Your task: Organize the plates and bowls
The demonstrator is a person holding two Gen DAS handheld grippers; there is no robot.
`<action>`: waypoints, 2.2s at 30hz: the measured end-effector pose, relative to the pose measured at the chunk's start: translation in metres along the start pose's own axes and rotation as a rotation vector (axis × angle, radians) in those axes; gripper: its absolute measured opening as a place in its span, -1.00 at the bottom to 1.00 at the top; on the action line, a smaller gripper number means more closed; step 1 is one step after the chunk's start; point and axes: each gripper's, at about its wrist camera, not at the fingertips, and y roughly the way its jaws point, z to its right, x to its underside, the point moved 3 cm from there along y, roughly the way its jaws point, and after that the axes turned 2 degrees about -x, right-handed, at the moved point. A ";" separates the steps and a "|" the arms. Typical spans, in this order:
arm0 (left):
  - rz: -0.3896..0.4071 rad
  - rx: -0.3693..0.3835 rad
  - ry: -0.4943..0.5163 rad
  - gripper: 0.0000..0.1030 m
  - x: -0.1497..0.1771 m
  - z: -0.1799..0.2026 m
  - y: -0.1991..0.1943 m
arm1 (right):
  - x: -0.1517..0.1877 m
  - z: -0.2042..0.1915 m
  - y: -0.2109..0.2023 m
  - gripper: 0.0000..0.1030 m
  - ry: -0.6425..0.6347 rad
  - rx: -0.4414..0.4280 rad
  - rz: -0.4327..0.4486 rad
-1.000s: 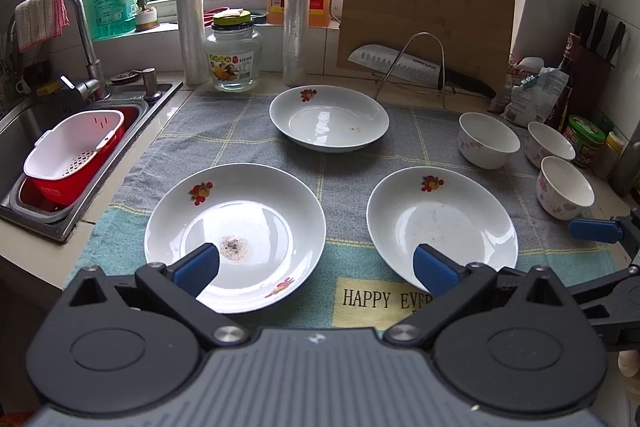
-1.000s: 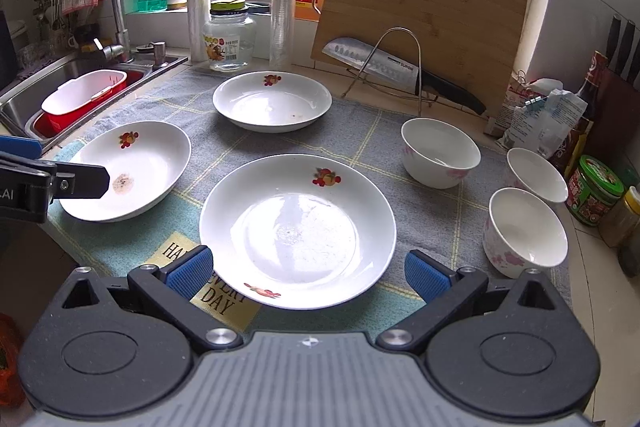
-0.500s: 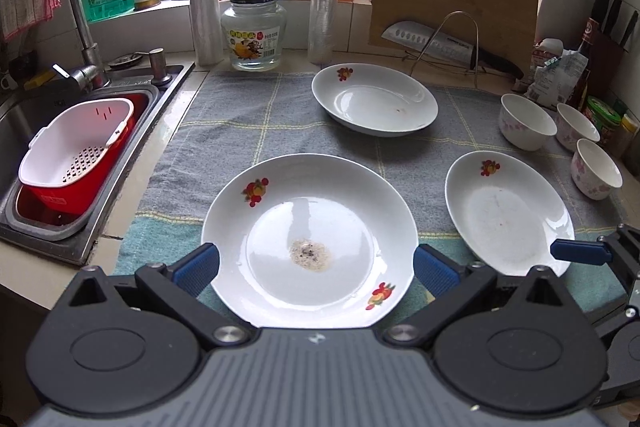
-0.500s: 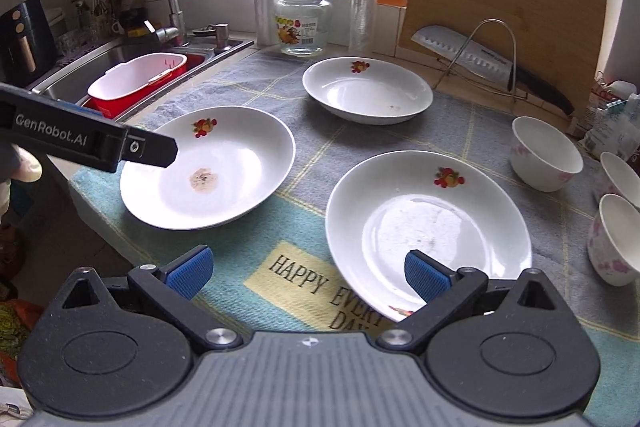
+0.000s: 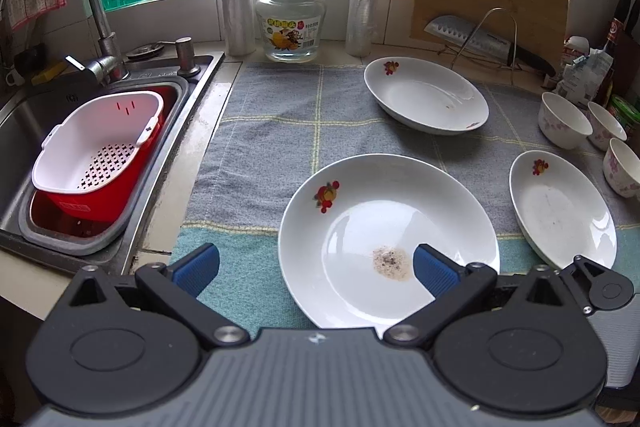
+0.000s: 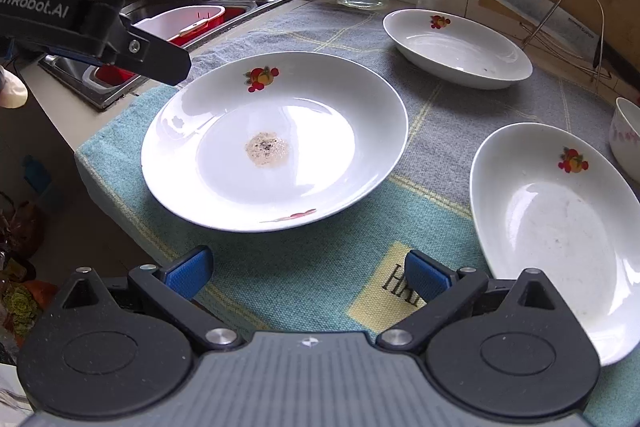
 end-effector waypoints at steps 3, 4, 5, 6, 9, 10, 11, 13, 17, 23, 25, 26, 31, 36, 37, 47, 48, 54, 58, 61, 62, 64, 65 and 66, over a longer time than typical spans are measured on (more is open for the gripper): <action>-0.012 0.022 0.025 0.99 -0.004 -0.008 0.009 | -0.003 -0.006 0.007 1.00 -0.034 0.027 0.003; -0.017 0.031 0.036 0.99 -0.007 -0.011 0.014 | -0.004 -0.007 0.008 1.00 -0.045 0.036 0.006; -0.020 0.037 0.045 0.99 -0.009 -0.014 0.019 | -0.004 -0.007 0.009 1.00 -0.043 0.034 0.011; -0.027 0.046 0.056 0.99 -0.011 -0.017 0.025 | -0.005 -0.006 0.009 1.00 -0.038 0.037 0.011; -0.035 0.078 0.088 0.99 -0.021 -0.024 0.042 | -0.006 -0.006 0.011 1.00 -0.035 0.041 0.012; -0.039 0.093 0.105 0.99 -0.026 -0.024 0.050 | -0.005 -0.006 0.011 1.00 -0.035 0.043 0.015; -0.039 0.108 0.120 0.99 -0.030 -0.023 0.056 | -0.005 -0.006 0.010 1.00 -0.034 0.043 0.018; -0.041 0.160 0.159 0.99 -0.039 -0.020 0.069 | -0.005 -0.005 0.010 1.00 -0.030 0.046 0.019; -0.099 0.252 0.212 0.99 -0.053 -0.010 0.099 | -0.007 -0.007 0.012 1.00 -0.009 0.064 0.011; -0.204 0.339 0.270 0.99 -0.057 0.000 0.134 | -0.007 -0.008 0.013 1.00 0.019 0.089 0.017; -0.223 0.355 0.279 0.99 -0.055 0.001 0.140 | -0.008 -0.009 0.014 1.00 0.029 0.097 0.015; -0.217 0.359 0.289 0.99 -0.055 0.001 0.140 | -0.008 -0.009 0.014 1.00 0.033 0.100 0.013; -0.223 0.356 0.375 0.99 -0.055 0.004 0.142 | -0.010 -0.009 0.015 1.00 0.042 0.105 0.000; -0.201 0.351 0.423 1.00 -0.050 0.005 0.139 | -0.013 -0.008 0.017 1.00 0.045 0.106 -0.009; -0.203 0.352 0.425 0.99 -0.051 0.004 0.139 | -0.013 -0.008 0.018 1.00 0.046 0.107 -0.010; -0.163 0.354 0.413 1.00 -0.048 0.003 0.136 | -0.011 -0.008 0.019 1.00 0.035 0.107 -0.001; -0.159 0.352 0.409 1.00 -0.048 0.002 0.136 | -0.010 -0.008 0.019 1.00 0.028 0.103 0.006; -0.172 0.331 0.390 0.99 -0.045 0.003 0.132 | -0.003 -0.005 0.016 1.00 -0.032 0.055 0.059; -0.209 0.350 0.396 0.99 -0.042 0.003 0.128 | -0.001 -0.005 0.014 1.00 -0.049 0.041 0.077; -0.248 0.402 0.395 0.99 -0.044 0.001 0.126 | 0.003 -0.005 0.012 1.00 -0.057 0.035 0.092; -0.265 0.414 0.392 0.99 -0.045 0.000 0.126 | 0.003 -0.006 0.012 1.00 -0.058 0.035 0.097; -0.297 0.453 0.395 0.99 -0.048 -0.001 0.127 | 0.005 -0.005 0.011 1.00 -0.059 0.033 0.110; -0.313 0.473 0.397 0.99 -0.050 -0.002 0.127 | 0.006 -0.005 0.011 1.00 -0.058 0.035 0.116; -0.327 0.488 0.393 0.99 -0.052 -0.003 0.128 | 0.007 -0.006 0.010 1.00 -0.056 0.037 0.122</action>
